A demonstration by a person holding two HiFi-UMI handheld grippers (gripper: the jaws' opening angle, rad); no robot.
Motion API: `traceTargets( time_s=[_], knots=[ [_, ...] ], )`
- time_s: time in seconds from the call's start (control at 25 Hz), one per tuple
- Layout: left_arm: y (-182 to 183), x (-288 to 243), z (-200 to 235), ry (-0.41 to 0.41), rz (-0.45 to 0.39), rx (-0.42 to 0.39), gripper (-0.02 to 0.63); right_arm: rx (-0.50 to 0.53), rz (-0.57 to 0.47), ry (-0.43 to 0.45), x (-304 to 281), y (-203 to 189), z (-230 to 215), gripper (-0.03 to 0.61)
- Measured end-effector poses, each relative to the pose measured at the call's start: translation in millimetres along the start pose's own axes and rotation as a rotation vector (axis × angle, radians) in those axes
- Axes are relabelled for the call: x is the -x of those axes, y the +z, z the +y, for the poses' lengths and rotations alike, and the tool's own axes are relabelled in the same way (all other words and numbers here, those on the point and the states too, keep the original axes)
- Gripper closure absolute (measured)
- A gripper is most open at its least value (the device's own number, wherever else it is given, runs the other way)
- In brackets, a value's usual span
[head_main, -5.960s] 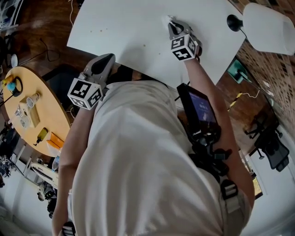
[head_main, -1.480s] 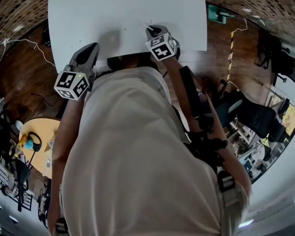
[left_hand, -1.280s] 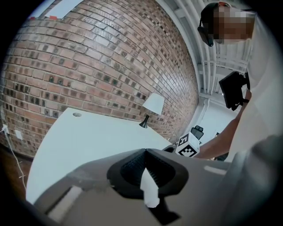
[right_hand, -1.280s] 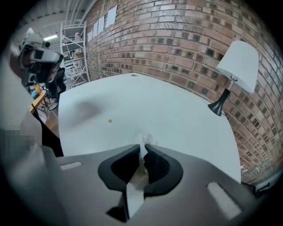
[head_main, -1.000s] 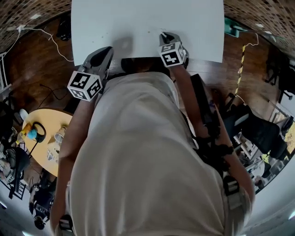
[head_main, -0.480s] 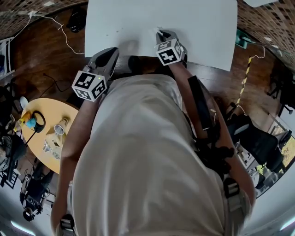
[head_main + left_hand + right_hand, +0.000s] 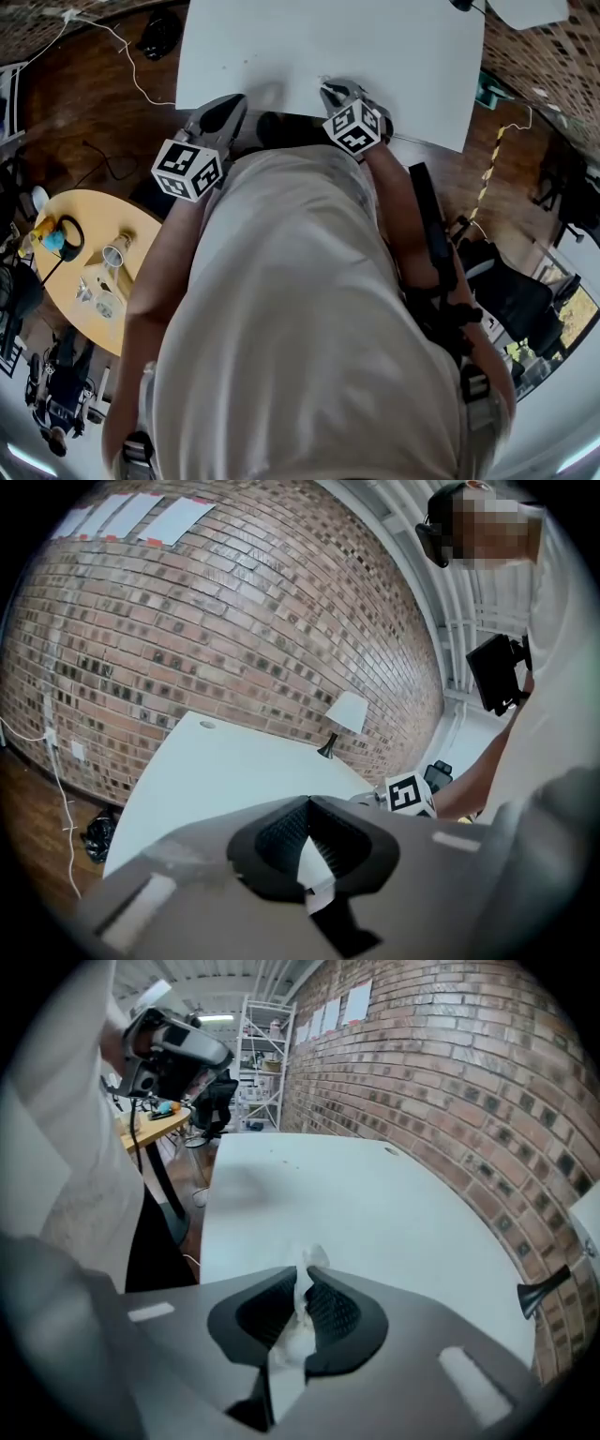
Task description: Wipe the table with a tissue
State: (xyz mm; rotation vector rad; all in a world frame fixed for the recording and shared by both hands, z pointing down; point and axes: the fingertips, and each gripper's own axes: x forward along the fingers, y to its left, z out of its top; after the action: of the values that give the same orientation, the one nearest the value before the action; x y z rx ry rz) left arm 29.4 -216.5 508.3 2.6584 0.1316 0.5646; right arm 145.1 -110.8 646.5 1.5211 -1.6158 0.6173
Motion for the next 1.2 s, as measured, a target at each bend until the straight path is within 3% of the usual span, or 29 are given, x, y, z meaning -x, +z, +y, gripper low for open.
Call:
traceTargets(
  time_s=[0.16,0.32,0.6,0.88,1.04,1.2],
  knots=[
    [4.1,-5.4,-2.5,0.027,-0.001,0.001,0.609,-0.133,0.03,-0.098,10.4,-33.5,-54.9,0.545],
    [8.6,-8.1,-3.2,0.066,-0.009,0.011,0.609,-0.15,-0.02,-0.079,13.9,-24.1,-66.9,0.545],
    [19.1,-13.1,1.9,0.147,-0.03,0.006,0.609,0.051,-0.166,0.055,3.7,52.9,-37.0,0.545],
    [17.3,31.7,29.0,0.328,-0.082,0.059,0.609,0.237,-0.178,0.136,-9.8,85.5,-2.7,0.545],
    [7.3,45.4,34.1,0.37,-0.094,0.103,0.609,0.212,-0.184,0.157,-10.7,91.6,-5.3,0.545],
    [0.5,43.9,36.7,0.366,-0.097,0.139,0.609,0.112,-0.18,0.17,-12.1,90.5,-18.3,0.545]
  ],
)
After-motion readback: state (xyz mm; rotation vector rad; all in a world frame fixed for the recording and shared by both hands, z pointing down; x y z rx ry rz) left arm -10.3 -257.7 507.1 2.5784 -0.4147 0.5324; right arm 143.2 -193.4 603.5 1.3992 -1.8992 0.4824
